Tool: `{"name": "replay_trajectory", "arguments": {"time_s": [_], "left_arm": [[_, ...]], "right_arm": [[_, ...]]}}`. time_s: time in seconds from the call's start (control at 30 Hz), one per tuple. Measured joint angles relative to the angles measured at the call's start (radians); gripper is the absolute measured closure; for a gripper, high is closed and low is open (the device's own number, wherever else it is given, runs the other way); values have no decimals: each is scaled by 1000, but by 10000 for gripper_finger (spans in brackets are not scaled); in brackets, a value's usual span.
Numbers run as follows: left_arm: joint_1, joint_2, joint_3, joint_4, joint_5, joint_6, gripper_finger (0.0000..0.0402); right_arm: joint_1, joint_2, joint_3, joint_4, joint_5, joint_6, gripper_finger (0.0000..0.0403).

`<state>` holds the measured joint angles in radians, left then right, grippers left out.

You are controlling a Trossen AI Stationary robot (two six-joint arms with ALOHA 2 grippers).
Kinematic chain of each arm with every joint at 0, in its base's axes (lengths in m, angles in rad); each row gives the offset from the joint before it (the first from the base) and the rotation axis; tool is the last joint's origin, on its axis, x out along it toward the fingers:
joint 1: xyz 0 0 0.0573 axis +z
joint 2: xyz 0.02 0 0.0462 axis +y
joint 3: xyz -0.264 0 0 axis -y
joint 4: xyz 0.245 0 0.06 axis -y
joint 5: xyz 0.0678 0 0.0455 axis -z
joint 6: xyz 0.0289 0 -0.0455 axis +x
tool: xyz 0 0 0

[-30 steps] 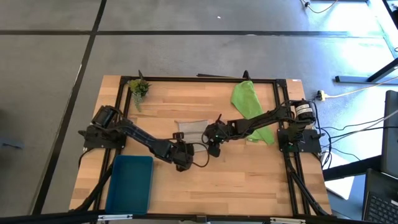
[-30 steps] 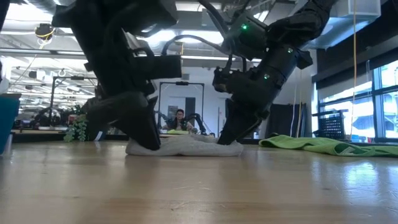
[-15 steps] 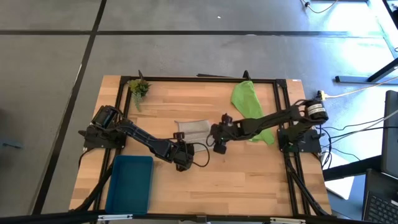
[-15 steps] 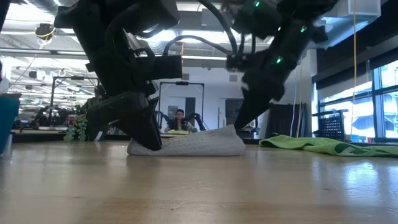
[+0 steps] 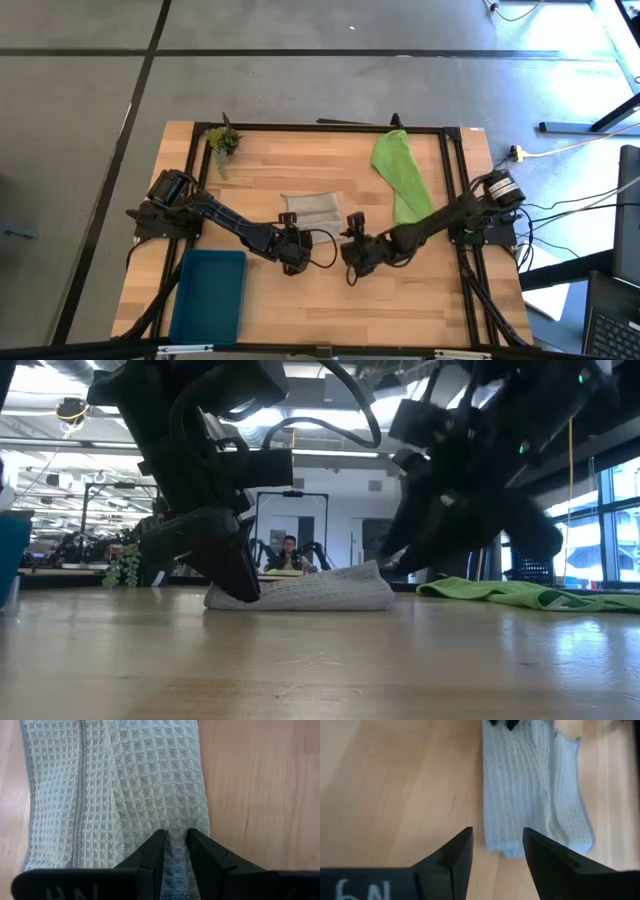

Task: Roll microfiber towels into tight, uniform cylinder then place into a basket
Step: Roll the gray towel

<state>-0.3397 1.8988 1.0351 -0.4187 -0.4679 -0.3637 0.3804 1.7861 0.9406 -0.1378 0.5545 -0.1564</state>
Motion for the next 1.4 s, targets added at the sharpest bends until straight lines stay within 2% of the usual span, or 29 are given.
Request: {"name": "replay_trajectory", "arguments": {"time_s": [0.2,0.4,0.57,0.7,0.9,0.93,1.23,1.4], "left_arm": [[0,0,-1,6,1,-9,319],[0,0,-1,7,2,-17,319],[0,0,-1,7,2,-18,319],[0,0,-1,7,3,-18,319],[0,-1,-1,6,3,-19,319],[0,-3,-1,6,3,-19,319],[-2,-110,-8,-17,12,0,319],[-1,-139,-6,-1,-49,14,319]], "right_arm": [[-22,91,-15,150,13,-89,230],[-78,145,-12,176,12,-83,230],[-112,162,-10,178,-46,-56,235],[-117,163,-10,174,-74,-14,268],[-122,164,-10,152,-133,37,376],[-123,163,-10,150,-141,43,384],[-130,162,-10,144,-175,70,385],[-131,160,-10,140,-208,78,385]]}}
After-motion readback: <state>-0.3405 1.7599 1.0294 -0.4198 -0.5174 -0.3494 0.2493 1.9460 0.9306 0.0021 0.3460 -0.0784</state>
